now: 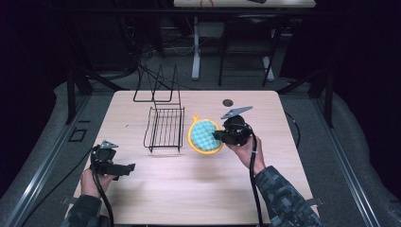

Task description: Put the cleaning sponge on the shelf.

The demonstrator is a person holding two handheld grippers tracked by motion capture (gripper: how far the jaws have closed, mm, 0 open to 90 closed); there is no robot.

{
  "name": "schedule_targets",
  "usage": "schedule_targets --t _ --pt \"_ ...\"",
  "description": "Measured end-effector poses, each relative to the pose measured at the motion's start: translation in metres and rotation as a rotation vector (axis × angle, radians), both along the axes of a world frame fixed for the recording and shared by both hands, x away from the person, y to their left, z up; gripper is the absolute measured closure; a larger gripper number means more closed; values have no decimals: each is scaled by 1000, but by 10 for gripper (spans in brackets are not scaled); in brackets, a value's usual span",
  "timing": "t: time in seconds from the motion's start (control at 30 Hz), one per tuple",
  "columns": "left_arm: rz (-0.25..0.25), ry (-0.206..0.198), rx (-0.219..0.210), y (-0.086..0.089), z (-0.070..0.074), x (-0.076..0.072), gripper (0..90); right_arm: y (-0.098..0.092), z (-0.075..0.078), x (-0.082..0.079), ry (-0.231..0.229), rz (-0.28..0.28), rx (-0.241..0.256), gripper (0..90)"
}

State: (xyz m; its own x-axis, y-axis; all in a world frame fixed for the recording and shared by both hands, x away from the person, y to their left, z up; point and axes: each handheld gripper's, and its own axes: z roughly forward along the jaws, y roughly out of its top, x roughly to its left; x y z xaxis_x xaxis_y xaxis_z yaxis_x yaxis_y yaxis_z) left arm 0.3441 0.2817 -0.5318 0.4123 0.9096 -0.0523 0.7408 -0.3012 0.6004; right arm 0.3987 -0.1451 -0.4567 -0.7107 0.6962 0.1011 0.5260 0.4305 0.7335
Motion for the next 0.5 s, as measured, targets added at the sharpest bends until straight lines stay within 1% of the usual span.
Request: schedule_targets --t 0.23,0.5 --pt "-3 0 0 0 0 0 3 6 -2 3 1 8 -3 868" --pt "-5 1 0 0 0 0 3 13 1 7 -1 15 0 868"
